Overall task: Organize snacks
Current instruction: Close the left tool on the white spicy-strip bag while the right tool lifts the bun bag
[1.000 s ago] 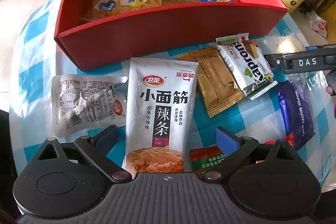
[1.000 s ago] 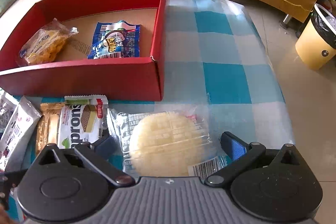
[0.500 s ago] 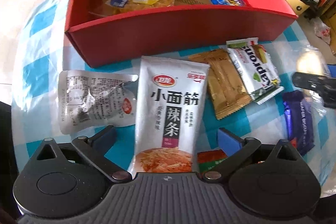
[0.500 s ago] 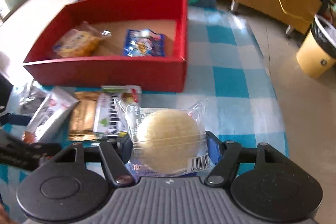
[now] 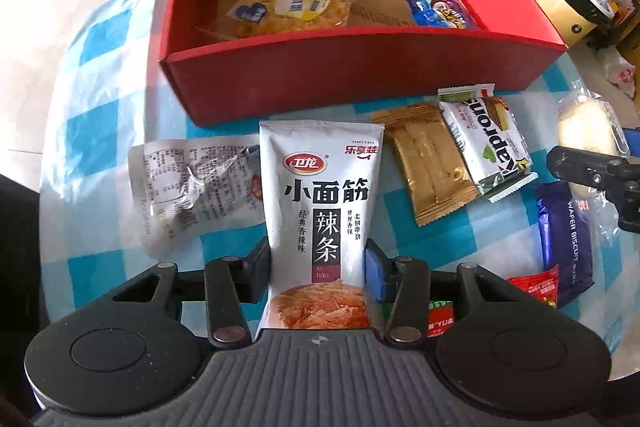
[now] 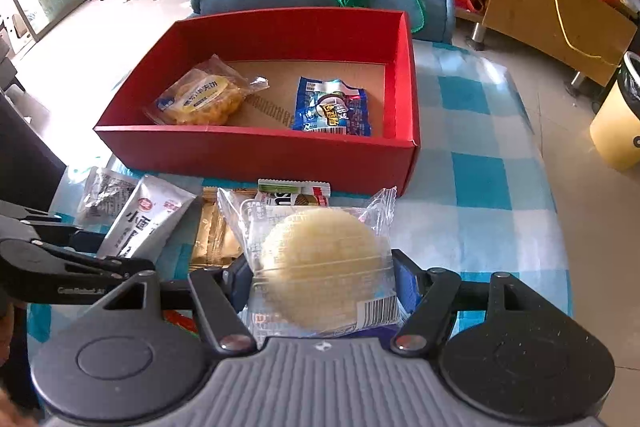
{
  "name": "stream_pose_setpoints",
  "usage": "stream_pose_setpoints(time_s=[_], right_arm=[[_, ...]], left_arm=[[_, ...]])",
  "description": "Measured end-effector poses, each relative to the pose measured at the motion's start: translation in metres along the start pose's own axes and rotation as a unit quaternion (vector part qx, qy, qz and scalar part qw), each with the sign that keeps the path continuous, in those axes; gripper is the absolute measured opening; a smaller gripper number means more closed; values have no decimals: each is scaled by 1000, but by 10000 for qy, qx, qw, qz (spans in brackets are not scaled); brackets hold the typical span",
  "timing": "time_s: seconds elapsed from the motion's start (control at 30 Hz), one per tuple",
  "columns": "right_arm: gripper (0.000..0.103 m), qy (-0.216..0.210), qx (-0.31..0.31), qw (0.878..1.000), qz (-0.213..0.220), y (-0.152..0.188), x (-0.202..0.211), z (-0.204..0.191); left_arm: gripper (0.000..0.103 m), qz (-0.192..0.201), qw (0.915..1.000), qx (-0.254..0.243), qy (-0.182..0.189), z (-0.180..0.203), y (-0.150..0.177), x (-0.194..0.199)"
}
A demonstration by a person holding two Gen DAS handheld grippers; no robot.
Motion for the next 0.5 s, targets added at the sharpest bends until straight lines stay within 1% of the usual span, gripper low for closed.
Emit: stream_pose_setpoints(time_s=[0.03, 0.1, 0.13, 0.17, 0.2, 0.27, 0.33, 0.4, 0.43, 0.47, 0.5], right_arm=[[65, -10, 3, 10000, -7, 0, -1, 0], [65, -57, -3, 10000, -34, 0, -3, -1], [65, -68, -5, 10000, -47, 0, -4, -2], [65, -75, -10, 10000, -63, 1, -5, -2], [65, -85, -18, 9999, -87, 1, -6, -3], [65, -105, -42, 9998, -132, 2, -8, -2], [65, -113, -53, 9998, -183, 4, -11, -2], [65, -125, -55, 9997, -207, 5, -13, -3], [65, -122, -51, 9997, -212, 6, -13, -3], [65, -116, -43, 9997, -218, 6, -14, -3], [65, -113, -33, 9997, -220, 6, -14, -4]], left_arm=[[56, -19, 10000, 36, 21, 0, 2, 1], [67, -59, 9999, 69, 73, -1, 4, 0], [83, -80, 10000, 33, 45, 0, 5, -1], [91, -83, 10000, 14, -24, 0, 6, -2], [91, -72, 9999, -29, -95, -1, 7, -3], [96, -52, 9996, -169, -223, 1, 9, -6], [97, -48, 9993, -245, -285, 2, 11, -9], [95, 13, 9987, -313, -397, 3, 14, -9], [91, 32, 9987, -313, -399, 2, 14, -8], [82, 63, 9988, -285, -393, 1, 14, -5], [76, 121, 9988, -267, -380, 1, 14, -1]])
Point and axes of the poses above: each gripper's, at about its wrist camera, not at the fingertips, and x roughly against the way its jaws point, z to its right, y to its underside, the point moved 4 cm from there along -x, roughly the way its jaws point, and after that the axes turned 15 degrees about x, right-handed, at the moved point
